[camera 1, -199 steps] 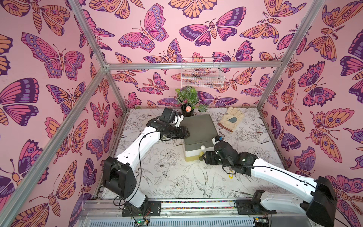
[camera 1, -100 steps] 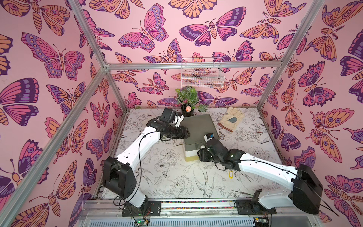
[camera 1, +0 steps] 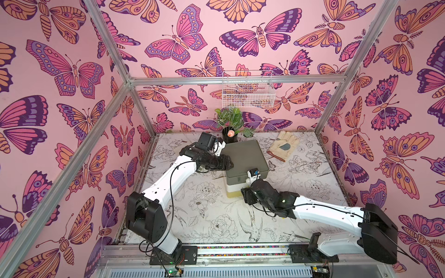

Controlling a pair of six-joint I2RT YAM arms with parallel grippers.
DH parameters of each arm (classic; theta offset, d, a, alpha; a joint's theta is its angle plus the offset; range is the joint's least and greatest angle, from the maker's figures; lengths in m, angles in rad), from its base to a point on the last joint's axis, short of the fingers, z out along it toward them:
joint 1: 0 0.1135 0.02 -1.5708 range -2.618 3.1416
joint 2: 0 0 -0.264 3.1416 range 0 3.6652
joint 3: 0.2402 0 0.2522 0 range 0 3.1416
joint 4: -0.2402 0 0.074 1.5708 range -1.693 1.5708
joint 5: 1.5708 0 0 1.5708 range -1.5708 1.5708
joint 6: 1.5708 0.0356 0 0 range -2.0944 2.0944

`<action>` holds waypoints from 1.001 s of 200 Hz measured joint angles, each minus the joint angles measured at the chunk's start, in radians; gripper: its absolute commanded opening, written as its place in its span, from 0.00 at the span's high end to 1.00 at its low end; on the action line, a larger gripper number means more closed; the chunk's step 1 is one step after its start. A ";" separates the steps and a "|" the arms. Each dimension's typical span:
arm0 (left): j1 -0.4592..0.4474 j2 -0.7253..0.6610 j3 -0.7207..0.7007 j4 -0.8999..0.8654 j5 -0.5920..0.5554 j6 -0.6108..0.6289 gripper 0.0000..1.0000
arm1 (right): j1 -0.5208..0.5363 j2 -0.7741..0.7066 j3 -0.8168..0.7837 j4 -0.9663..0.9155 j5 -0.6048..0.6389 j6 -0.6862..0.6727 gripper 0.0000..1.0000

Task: Take the keys out of the drawer
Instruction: Open the drawer in the storage box.

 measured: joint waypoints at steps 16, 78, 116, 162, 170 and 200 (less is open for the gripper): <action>0.000 0.000 0.000 0.000 0.002 0.000 0.31 | 0.001 -0.002 -0.013 0.015 0.011 -0.005 0.36; 0.000 0.000 -0.005 0.005 0.009 0.000 0.31 | 0.005 0.026 -0.010 0.065 0.029 -0.006 0.44; 0.000 0.000 -0.005 0.005 0.010 0.000 0.31 | 0.011 0.045 0.003 0.068 0.046 -0.004 0.47; 0.000 0.000 -0.005 0.005 0.010 0.000 0.31 | 0.016 0.050 0.012 0.058 0.051 0.003 0.42; 0.000 0.000 -0.006 0.005 0.011 0.000 0.31 | 0.018 0.045 0.008 0.062 0.051 0.005 0.41; 0.000 0.000 -0.007 0.007 0.013 0.000 0.31 | 0.023 -0.011 -0.060 0.072 0.054 0.000 0.41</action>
